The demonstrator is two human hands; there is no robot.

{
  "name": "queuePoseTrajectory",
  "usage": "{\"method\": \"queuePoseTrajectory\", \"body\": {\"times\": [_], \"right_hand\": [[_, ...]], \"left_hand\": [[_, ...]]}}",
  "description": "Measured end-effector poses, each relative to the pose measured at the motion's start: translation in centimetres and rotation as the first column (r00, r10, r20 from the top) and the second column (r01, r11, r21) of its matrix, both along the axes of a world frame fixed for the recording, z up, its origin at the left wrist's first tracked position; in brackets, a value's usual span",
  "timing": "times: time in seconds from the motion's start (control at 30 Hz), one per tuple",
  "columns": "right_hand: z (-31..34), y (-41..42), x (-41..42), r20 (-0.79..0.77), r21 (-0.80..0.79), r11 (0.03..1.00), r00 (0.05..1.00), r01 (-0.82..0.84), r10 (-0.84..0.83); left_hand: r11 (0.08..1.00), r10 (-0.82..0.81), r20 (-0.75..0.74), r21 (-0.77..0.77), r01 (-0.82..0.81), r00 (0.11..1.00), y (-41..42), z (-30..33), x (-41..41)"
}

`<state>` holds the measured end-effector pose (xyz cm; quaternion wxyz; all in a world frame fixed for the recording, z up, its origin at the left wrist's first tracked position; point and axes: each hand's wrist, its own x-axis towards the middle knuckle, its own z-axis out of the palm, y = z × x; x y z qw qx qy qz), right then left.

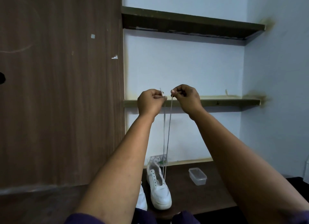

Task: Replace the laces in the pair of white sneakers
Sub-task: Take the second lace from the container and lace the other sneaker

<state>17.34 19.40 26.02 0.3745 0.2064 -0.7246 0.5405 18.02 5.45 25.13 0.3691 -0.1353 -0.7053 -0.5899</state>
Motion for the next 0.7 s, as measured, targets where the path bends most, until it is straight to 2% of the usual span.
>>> {"method": "queuePoseTrajectory", "body": {"times": [0.07,0.13,0.43,0.7], "right_hand": [[-0.06,-0.28,0.09,-0.012,0.009,1.0,1.0,0.001,-0.001],[-0.01,-0.37,0.15,-0.019,0.005,1.0,1.0,0.007,-0.007],[0.48,-0.17,0.6,-0.1,-0.034,0.999,0.995,0.013,-0.016],[-0.43,-0.28,0.19,-0.029,-0.047,0.999,0.999,0.013,-0.014]], "left_hand": [[0.985,-0.123,0.047,0.131,0.116,0.991,0.24,-0.11,-0.11],[0.976,-0.174,0.043,0.137,0.167,0.984,0.42,-0.32,-0.08],[0.995,-0.097,0.017,0.021,0.096,0.995,0.96,-0.54,-0.04],[0.997,-0.078,-0.005,0.001,0.078,0.997,0.91,-0.28,-0.02]]}}
